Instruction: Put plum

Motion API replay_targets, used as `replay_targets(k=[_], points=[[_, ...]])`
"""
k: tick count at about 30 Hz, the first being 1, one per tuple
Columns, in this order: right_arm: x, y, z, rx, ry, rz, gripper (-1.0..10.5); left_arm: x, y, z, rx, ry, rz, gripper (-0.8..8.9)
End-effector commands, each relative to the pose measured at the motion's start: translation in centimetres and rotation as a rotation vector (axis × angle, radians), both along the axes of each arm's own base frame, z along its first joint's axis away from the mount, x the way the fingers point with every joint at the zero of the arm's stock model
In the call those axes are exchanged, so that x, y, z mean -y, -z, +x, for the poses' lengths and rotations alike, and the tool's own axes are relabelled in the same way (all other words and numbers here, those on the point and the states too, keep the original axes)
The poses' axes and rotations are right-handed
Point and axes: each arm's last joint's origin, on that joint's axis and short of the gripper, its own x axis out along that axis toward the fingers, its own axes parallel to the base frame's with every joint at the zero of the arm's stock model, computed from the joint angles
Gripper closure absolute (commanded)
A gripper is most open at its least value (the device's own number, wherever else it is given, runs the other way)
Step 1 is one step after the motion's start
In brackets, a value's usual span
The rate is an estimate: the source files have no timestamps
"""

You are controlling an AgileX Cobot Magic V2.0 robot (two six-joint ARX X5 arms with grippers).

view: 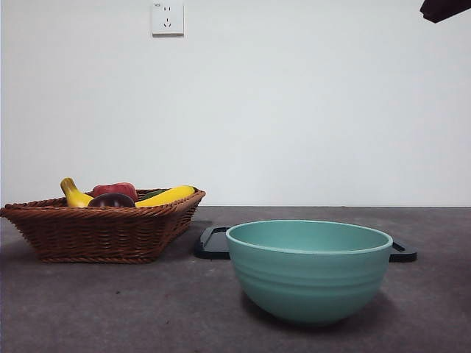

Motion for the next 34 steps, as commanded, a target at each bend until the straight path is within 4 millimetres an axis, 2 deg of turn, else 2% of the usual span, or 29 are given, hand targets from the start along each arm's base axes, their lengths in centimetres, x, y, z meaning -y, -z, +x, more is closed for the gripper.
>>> replay_targets(k=[1,6,13,21,34], points=[[-0.1,-0.6,0.0,0.028,-0.015,0.011,9.4,-0.2,2.3,-0.2,-0.009,-0.038,-0.011,7.98],[-0.1,-0.6,0.0,0.028,-0.015,0.011,9.4,-0.3,6.5,-0.1,-0.063,-0.049,-0.026,7.98],[-0.1,-0.6,0.0,0.028,-0.015,0.011,9.4,-0.3,10.4,0.4,-0.145,-0.051,-0.060,7.98],[-0.1,-0.6,0.0,0.028,-0.015,0.011,9.4,-0.3,12.8,0.5,-0.230,-0.054,-0.057,7.98],[-0.1,-0.6,0.0,0.028,-0.015,0.011,9.4,-0.3,15.2,0.6,-0.379,-0.057,-0.074,7.98]])
